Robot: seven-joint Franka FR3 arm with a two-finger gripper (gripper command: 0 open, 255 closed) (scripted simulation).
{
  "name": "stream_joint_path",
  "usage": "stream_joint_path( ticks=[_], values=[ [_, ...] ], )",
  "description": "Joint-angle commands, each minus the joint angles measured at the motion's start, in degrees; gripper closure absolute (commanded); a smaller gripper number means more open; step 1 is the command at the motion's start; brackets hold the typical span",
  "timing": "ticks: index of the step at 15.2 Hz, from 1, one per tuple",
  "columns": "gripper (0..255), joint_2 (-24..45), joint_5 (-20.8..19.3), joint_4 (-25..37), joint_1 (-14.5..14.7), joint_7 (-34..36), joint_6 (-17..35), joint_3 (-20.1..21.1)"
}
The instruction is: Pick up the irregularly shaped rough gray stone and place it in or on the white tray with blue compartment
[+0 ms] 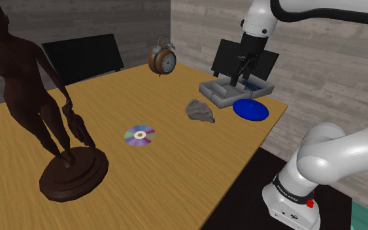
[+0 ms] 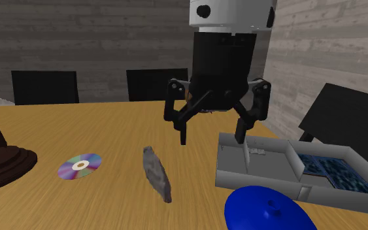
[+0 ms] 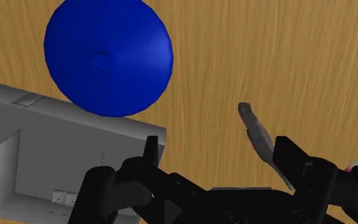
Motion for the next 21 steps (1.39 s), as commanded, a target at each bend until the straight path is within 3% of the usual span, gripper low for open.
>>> stream_joint_path(
  ticks=[1,13,21],
  values=[
    [0,0.00,0.00,0.00,0.00,0.00,0.00,0.00],
    [0,25.30,-1.41,13.89,9.05,-13.36,4.09,6.71],
    [0,25.11,-1.36,7.77,9.22,-13.64,9.89,6.88]
  ],
)
